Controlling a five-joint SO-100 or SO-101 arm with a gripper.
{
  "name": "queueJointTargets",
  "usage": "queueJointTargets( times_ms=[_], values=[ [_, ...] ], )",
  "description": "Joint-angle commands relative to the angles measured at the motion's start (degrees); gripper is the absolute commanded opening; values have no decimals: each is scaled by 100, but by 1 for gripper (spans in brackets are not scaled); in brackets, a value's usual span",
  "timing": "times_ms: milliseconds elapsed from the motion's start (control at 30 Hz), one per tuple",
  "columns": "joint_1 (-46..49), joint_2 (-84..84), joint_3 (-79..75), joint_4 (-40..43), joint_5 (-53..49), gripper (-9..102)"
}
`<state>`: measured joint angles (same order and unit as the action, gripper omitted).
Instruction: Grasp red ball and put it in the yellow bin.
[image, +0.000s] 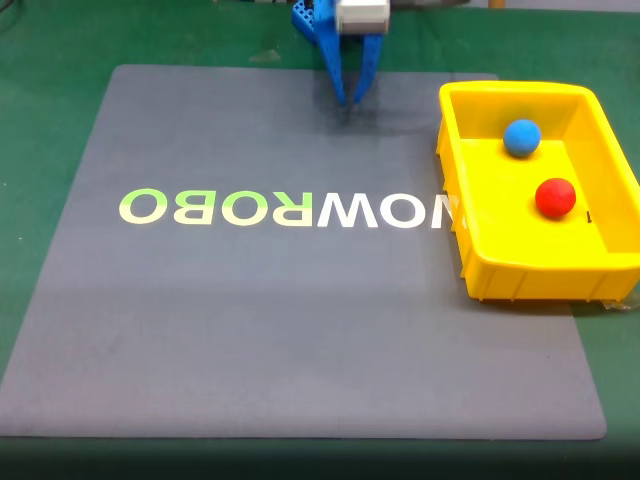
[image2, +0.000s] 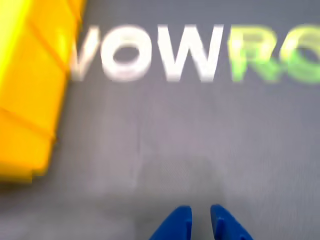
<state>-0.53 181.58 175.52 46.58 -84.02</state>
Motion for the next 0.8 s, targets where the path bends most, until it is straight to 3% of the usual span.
queueJointTargets(
  times_ms=[0, 467, 767],
  values=[
    [132, 316, 202, 290, 26, 2],
    [18, 888, 211, 2496, 378, 3],
    [141, 896, 220, 2549, 501, 3]
  ],
)
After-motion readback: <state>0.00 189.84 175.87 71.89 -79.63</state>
